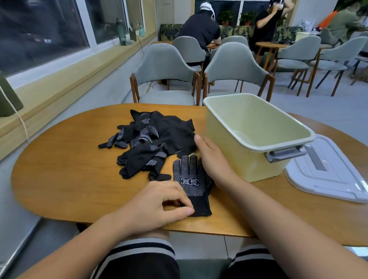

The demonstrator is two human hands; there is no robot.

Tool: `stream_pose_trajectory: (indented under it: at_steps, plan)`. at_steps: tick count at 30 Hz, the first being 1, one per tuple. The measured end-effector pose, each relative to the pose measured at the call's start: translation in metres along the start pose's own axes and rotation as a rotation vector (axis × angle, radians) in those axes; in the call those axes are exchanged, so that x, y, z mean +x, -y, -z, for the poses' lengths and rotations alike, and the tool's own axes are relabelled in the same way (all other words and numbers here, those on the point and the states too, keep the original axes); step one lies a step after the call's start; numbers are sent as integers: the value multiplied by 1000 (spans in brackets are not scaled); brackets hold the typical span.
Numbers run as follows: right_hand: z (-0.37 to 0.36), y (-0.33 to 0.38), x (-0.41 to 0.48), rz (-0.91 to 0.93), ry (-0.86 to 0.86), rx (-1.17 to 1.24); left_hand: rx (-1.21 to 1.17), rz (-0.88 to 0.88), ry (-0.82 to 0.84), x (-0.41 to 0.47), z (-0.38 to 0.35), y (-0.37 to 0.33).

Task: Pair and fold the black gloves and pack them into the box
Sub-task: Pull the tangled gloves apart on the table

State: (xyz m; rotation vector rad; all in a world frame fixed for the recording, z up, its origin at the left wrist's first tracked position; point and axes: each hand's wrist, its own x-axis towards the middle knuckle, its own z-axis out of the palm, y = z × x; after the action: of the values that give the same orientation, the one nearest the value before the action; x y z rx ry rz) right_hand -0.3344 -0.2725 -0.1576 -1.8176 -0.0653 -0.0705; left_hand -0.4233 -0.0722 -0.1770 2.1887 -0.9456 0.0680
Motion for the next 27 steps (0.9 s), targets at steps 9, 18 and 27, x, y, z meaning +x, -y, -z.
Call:
stream_pose_trajectory:
  at_steps: [9,18,27]
  plan:
    - [2,-24,-36,440,78,-608,108,163,-295,22,29,11]
    - [7,-21,-49,434,102,-649,379,327,-340,81,63,45]
    - [7,-16,-50,385,134,-653,567,259,-127,135,52,55]
